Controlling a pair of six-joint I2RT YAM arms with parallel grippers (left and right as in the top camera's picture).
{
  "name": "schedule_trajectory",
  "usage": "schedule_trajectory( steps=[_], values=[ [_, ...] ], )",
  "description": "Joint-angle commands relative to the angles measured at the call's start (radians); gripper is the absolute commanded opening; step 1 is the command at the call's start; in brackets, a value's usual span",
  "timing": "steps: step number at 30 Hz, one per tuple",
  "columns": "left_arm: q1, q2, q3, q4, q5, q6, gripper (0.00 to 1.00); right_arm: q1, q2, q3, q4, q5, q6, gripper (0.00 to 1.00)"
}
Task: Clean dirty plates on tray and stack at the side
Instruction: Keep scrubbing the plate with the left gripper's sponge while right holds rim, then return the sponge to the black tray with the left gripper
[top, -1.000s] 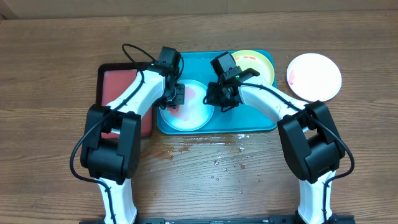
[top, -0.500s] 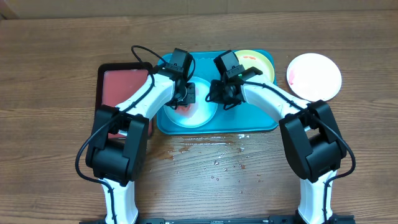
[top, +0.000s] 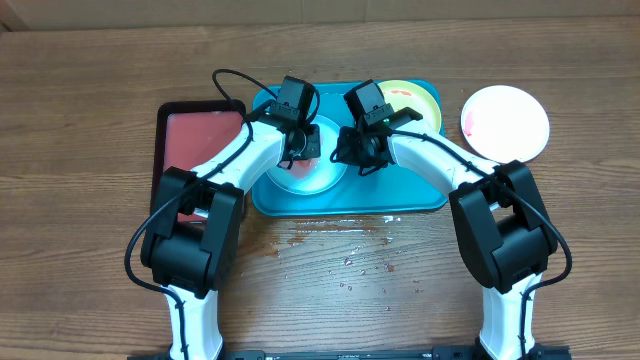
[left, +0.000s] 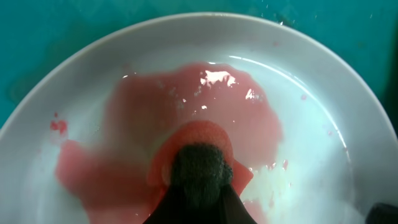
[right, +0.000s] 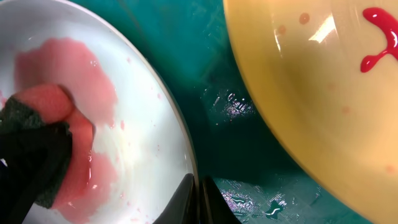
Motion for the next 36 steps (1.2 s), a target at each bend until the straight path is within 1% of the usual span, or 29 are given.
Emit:
schedule_trajectory(
  steps=[1,6,12,19,23,27,32,34,36],
  values=[
    [0.026,0.031,-0.011,0.021,-0.015,-0.015,0.04,0.008,-0.002,-0.003,0.003,-0.012,0.011,0.04],
    [0.072,0.031,-0.011,0.030,-0.015,-0.015,0.04,0.008,-0.002,-0.003,-0.002,-0.012,0.011,0.04],
    [0.120,0.031,-0.010,0.001,-0.014,-0.014,0.04,0.008,-0.002,-0.003,-0.005,-0.012,0.011,0.04],
    [0.125,0.031,-0.003,-0.076,-0.010,-0.013,0.04,0.007,-0.002,-0.003,-0.005,-0.012,0.011,0.04],
    [0.121,0.013,0.014,-0.128,0.034,0.019,0.04,0.007,-0.002,-0.003,-0.004,-0.012,0.011,0.04],
    [0.121,-0.065,0.034,-0.154,0.067,0.039,0.04,0.007,-0.002,-0.003,-0.005,-0.012,0.011,0.04],
    [0.119,-0.251,0.042,-0.160,0.064,0.103,0.04,0.007,-0.002,-0.003,-0.005,-0.012,0.011,0.04],
    [0.119,-0.332,0.042,-0.180,0.026,0.129,0.04,0.007,-0.002,-0.003,-0.005,-0.012,0.011,0.04],
    [0.122,-0.405,0.042,-0.221,-0.085,0.142,0.04,0.007,-0.002,-0.003,-0.005,-0.012,0.011,0.04]
  ],
)
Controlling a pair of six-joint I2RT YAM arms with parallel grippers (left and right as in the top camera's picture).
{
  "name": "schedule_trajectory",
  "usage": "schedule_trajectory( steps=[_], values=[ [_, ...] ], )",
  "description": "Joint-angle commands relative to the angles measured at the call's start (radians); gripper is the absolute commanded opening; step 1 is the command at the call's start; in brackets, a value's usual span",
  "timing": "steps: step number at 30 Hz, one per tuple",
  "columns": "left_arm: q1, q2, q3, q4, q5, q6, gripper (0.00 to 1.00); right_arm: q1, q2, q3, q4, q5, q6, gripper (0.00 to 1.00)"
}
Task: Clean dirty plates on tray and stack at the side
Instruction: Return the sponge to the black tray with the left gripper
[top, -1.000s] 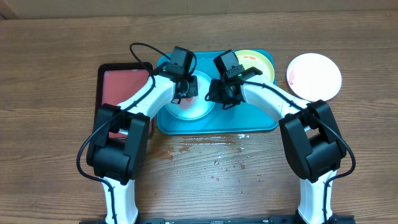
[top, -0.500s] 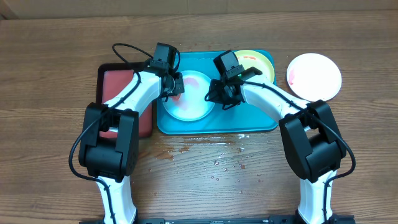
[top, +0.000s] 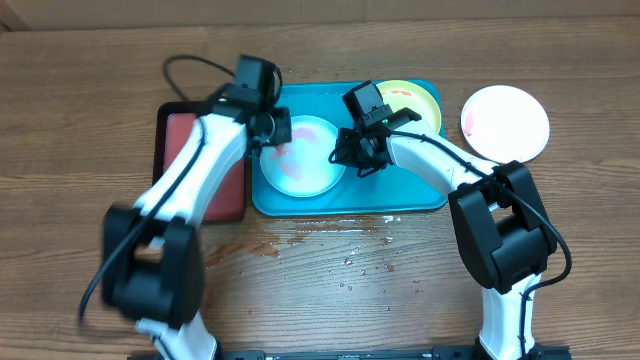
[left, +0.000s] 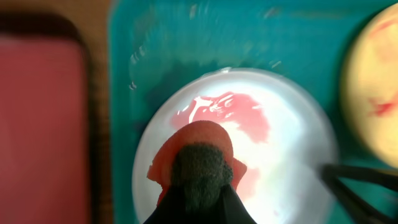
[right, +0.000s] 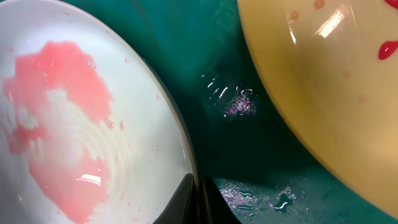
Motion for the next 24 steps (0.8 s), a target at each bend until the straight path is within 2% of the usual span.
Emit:
schedule_trajectory(
  steps=[1,3,6,11,14,21,22,23,24],
  values=[
    [0.006,-0.165,0.017,-0.051,-0.175,0.064,0.04,0.004,-0.002,-0.003,0.003,0.000,0.007,0.04],
    [0.022,-0.199,0.017,-0.105,-0.295,0.064,0.04,0.004,-0.002,-0.003,0.002,-0.001,0.007,0.04],
    [0.068,-0.201,0.014,-0.171,-0.335,0.076,0.04,0.004,-0.002,-0.003,-0.003,0.000,0.006,0.04],
    [0.178,-0.168,-0.045,-0.166,-0.254,0.076,0.04,0.004,-0.002,-0.003,-0.007,0.000,0.003,0.04],
    [0.229,-0.136,-0.108,-0.103,-0.145,0.132,0.04,0.004,-0.002,-0.003,-0.011,0.000,0.002,0.04],
    [0.269,-0.066,-0.237,0.008,-0.084,0.135,0.04,0.002,-0.002,-0.003,-0.013,0.000,-0.001,0.04],
    [0.270,-0.053,-0.242,0.014,-0.071,0.135,0.06,0.002,-0.002,-0.003,-0.013,0.000,-0.001,0.04],
    [0.270,-0.044,-0.243,0.016,-0.062,0.134,0.14,0.002,-0.002,-0.003,-0.013,0.000,-0.001,0.04],
    [0.270,-0.034,-0.243,0.019,-0.057,0.134,0.31,0.002,-0.002,-0.003,-0.013,0.000,-0.001,0.04]
  ],
)
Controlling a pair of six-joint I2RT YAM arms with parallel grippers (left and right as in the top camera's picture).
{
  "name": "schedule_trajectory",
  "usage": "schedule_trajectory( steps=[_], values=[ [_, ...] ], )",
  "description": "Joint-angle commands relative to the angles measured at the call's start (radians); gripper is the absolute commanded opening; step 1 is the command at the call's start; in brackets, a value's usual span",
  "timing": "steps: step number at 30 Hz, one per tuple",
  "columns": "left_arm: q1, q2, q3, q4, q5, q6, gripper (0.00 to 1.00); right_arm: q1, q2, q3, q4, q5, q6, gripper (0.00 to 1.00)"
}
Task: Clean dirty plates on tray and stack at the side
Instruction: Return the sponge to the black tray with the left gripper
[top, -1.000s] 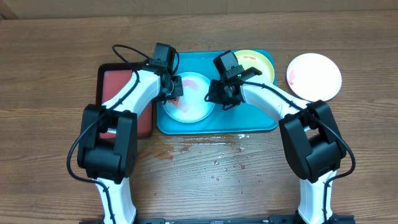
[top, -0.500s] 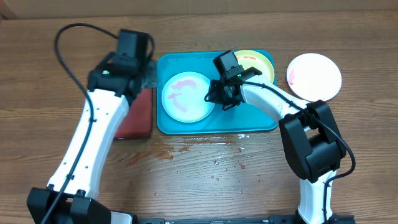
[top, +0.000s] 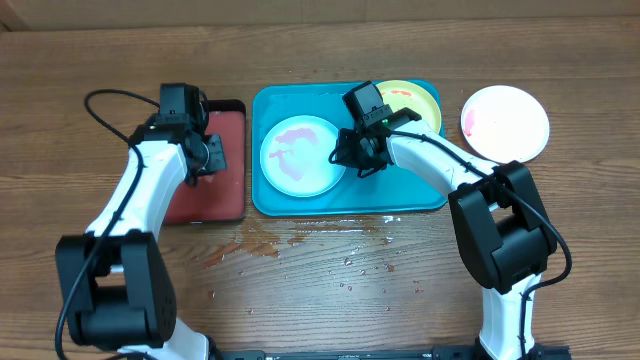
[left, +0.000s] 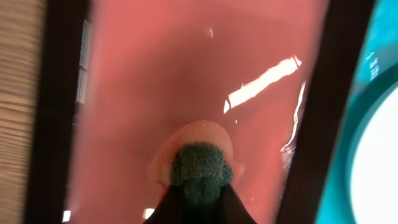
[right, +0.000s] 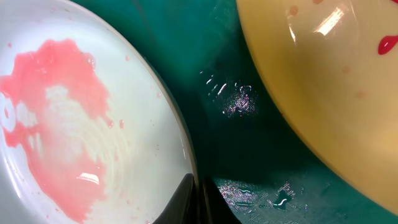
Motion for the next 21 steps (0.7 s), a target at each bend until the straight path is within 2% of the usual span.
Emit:
schedule_trajectory(
  steps=[1,2,4,7,16,21],
  values=[
    [0.006,0.035,-0.006,0.016,0.062,0.016,0.50,0.003,-0.002,-0.003,-0.003,0.002,0.000,0.04],
    [0.006,0.039,-0.006,0.018,0.066,0.015,0.65,0.003,-0.002,-0.003,-0.003,0.002,0.000,0.04],
    [0.006,0.042,-0.006,0.026,0.088,0.013,0.85,0.003,-0.002,-0.003,-0.006,0.001,0.000,0.04],
    [0.006,0.034,0.006,0.035,0.141,0.013,0.99,0.003,-0.002,-0.003,-0.019,0.002,0.000,0.04],
    [0.006,-0.124,0.074,-0.007,0.195,0.022,1.00,-0.020,-0.014,0.034,-0.099,-0.002,-0.034,0.04],
    [0.006,-0.230,0.074,-0.019,0.130,0.021,1.00,-0.039,-0.031,0.056,-0.128,-0.002,-0.034,0.04]
  ],
)
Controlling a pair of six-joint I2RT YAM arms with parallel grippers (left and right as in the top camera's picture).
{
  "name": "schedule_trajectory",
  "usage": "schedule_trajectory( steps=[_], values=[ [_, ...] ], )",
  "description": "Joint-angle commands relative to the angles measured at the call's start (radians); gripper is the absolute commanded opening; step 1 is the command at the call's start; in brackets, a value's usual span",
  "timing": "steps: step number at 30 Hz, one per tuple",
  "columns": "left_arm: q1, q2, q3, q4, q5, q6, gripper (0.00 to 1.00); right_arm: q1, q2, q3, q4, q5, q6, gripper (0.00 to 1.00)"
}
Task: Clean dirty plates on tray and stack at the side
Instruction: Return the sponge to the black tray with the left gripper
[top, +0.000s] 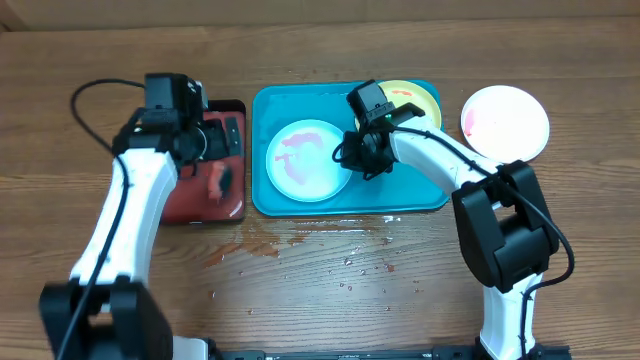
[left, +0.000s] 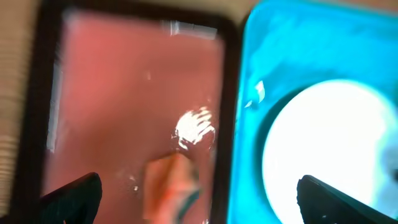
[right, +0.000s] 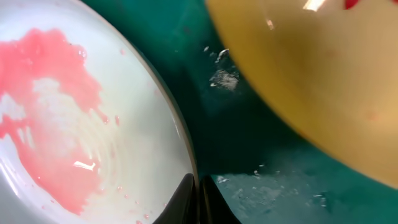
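A white plate (top: 308, 158) smeared with pink (right: 59, 118) lies on the left side of the teal tray (top: 350, 205). My right gripper (top: 358, 155) (right: 199, 194) is shut on that plate's right rim. A yellow plate (top: 410, 100) (right: 323, 74) with red sauce sits at the tray's back right. The pink and green sponge (top: 220, 180) (left: 175, 186) lies loose in the black tray of red liquid (top: 200, 205). My left gripper (top: 228, 140) (left: 208, 199) hangs open above it, with its fingertips (left: 71, 194) wide apart.
Another white plate (top: 505, 120) with a faint pink smear rests on the wooden table right of the teal tray. Drops and wet marks (top: 340, 240) spot the table in front of the trays. Both arms' cables loop over the back.
My left gripper has opened and let go of the sponge, which now lies in the red liquid. The gripper stands higher above it. My right gripper still pinches the white plate's rim.
The left gripper first pressed the sponge on the white plate's pink smear while the right gripper held the rim. Then the sponge was held above the plate, then down in the black tray's red liquid. Now it lies there loose, and the plate still shows pink.
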Motion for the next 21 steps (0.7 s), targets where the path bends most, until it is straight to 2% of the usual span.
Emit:
schedule_trajectory(
  steps=[1,21],
  values=[
    [0.006,-0.094,0.030,-0.018,-0.037,0.012,1.00,-0.023,-0.035,0.029,-0.011,0.013,-0.014,0.04],
    [0.004,-0.310,0.030,-0.159,0.020,0.011,1.00,-0.026,-0.047,0.029,-0.067,0.022,-0.044,0.04]
  ],
)
